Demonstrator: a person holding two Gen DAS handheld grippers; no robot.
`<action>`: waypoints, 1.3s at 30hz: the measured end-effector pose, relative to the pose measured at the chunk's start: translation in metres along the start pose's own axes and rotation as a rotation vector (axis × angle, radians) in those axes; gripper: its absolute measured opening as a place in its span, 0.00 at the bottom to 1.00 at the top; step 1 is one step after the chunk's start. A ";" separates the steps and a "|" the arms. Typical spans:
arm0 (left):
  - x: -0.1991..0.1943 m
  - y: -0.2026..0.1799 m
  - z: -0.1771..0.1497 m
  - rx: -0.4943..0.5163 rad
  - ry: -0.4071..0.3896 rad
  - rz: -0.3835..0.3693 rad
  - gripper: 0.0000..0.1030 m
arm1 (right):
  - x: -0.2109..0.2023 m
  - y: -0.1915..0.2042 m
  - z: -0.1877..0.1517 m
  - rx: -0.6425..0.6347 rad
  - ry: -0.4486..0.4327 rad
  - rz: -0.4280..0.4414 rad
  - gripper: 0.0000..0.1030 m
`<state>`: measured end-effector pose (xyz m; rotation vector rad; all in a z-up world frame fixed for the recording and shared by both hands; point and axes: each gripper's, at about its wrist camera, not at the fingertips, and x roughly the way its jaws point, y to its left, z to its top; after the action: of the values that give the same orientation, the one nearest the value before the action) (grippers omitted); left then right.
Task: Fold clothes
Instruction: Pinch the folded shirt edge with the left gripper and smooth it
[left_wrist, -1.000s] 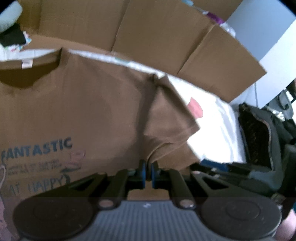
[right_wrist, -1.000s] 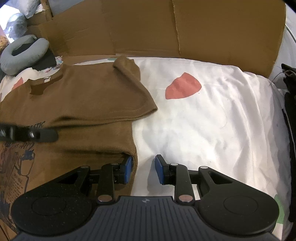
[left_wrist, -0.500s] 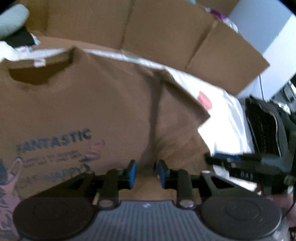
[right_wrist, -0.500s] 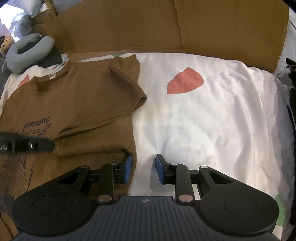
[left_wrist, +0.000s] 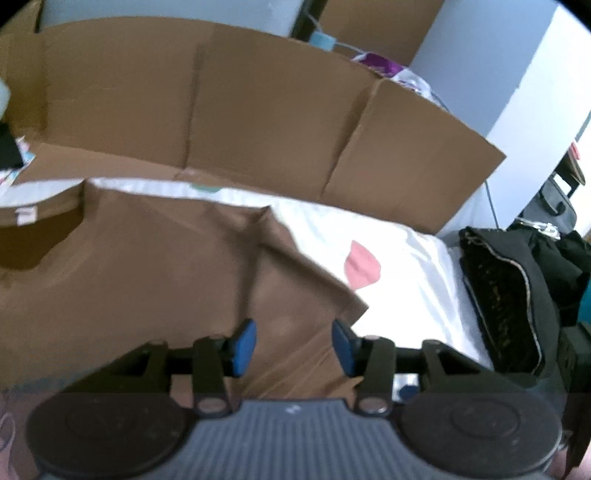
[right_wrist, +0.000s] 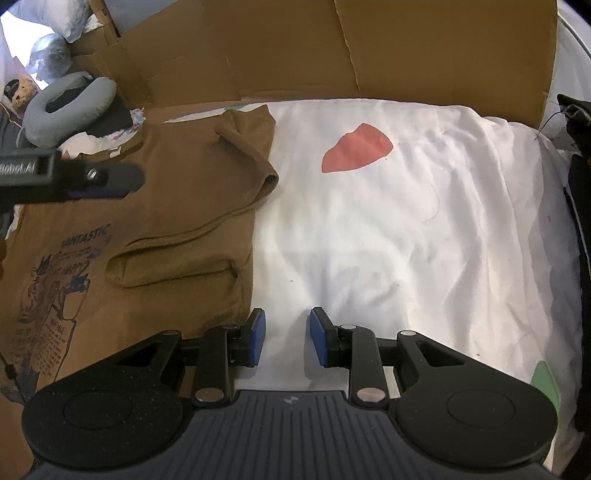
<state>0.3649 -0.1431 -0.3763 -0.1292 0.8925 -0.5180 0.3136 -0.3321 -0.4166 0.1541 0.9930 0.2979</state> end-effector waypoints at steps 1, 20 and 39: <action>0.003 -0.002 0.001 0.003 -0.005 -0.003 0.50 | 0.000 0.000 0.000 0.002 -0.001 0.000 0.33; 0.063 -0.065 -0.006 0.067 -0.023 0.078 0.54 | -0.008 -0.003 -0.009 -0.001 -0.003 -0.018 0.33; 0.055 -0.043 0.006 -0.019 -0.041 0.147 0.07 | -0.007 0.013 -0.003 -0.100 -0.027 -0.039 0.34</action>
<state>0.3816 -0.2082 -0.3982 -0.0906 0.8597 -0.3685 0.3056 -0.3222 -0.4090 0.0479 0.9508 0.3085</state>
